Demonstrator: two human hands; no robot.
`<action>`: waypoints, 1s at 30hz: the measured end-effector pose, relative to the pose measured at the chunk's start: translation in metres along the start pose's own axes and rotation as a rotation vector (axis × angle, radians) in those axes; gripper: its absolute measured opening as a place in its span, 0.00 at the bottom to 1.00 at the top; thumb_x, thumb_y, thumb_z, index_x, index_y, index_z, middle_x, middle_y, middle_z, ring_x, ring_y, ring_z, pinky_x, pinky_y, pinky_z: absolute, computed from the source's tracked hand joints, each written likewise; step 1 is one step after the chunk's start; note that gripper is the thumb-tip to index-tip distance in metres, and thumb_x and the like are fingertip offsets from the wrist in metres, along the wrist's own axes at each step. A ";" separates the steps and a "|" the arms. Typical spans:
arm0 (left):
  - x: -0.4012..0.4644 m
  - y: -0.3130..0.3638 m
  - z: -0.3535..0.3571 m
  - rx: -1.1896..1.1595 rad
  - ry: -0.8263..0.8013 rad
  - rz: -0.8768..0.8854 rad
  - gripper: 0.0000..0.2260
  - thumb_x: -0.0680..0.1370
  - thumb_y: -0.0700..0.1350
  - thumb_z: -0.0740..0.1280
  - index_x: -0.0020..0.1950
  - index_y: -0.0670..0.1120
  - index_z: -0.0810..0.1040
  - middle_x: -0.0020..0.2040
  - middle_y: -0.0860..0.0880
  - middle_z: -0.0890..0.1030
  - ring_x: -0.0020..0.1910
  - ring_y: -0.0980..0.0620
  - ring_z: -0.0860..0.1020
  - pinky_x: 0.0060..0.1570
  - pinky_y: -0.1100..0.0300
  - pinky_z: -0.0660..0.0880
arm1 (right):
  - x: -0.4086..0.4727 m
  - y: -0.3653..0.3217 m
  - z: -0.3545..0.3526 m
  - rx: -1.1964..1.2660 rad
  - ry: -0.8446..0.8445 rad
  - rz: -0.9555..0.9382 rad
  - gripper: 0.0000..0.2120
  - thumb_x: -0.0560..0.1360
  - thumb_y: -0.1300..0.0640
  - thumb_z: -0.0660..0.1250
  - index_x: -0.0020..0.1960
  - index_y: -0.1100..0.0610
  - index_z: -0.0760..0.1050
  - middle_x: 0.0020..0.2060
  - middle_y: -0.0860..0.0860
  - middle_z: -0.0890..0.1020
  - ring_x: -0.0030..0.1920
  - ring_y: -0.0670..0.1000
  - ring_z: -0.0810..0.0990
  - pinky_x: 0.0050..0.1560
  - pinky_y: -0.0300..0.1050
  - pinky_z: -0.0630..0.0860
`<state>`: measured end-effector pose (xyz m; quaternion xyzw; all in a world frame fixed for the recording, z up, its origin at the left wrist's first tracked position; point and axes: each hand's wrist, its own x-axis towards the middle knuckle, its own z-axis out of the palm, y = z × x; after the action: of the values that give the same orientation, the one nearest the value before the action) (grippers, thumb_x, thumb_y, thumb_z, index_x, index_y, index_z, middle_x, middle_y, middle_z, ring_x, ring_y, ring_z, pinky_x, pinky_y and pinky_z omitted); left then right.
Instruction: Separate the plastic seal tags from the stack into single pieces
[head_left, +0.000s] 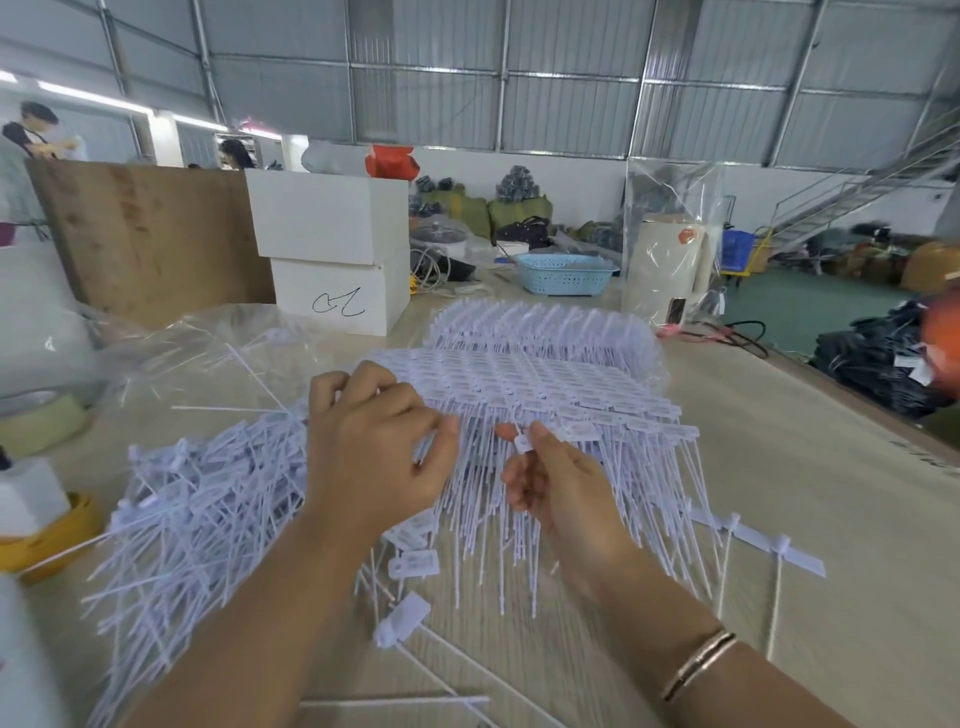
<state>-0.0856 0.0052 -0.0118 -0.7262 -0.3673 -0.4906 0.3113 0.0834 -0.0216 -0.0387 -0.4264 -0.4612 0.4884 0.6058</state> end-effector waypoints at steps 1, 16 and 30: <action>-0.003 -0.001 0.000 -0.006 -0.067 -0.070 0.18 0.74 0.50 0.63 0.27 0.47 0.79 0.28 0.54 0.78 0.37 0.48 0.77 0.47 0.52 0.62 | 0.000 0.000 0.001 -0.026 0.001 -0.004 0.19 0.80 0.49 0.59 0.43 0.59 0.82 0.29 0.54 0.77 0.28 0.49 0.73 0.36 0.44 0.70; -0.006 0.018 0.020 -0.298 -0.340 0.096 0.14 0.73 0.52 0.63 0.52 0.46 0.82 0.48 0.52 0.81 0.49 0.53 0.72 0.46 0.55 0.70 | -0.002 0.003 0.007 -0.260 -0.227 -0.018 0.30 0.76 0.33 0.51 0.54 0.57 0.78 0.41 0.59 0.80 0.42 0.50 0.78 0.44 0.45 0.72; -0.009 0.015 0.023 -0.203 -0.128 0.208 0.08 0.77 0.50 0.66 0.51 0.49 0.82 0.48 0.54 0.82 0.51 0.53 0.79 0.54 0.56 0.67 | 0.000 -0.004 0.001 0.249 -0.116 0.047 0.16 0.79 0.52 0.60 0.52 0.60 0.81 0.29 0.49 0.77 0.30 0.45 0.72 0.33 0.35 0.72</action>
<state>-0.0647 0.0137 -0.0290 -0.8179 -0.2578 -0.4431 0.2614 0.0836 -0.0226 -0.0347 -0.3297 -0.4213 0.5796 0.6147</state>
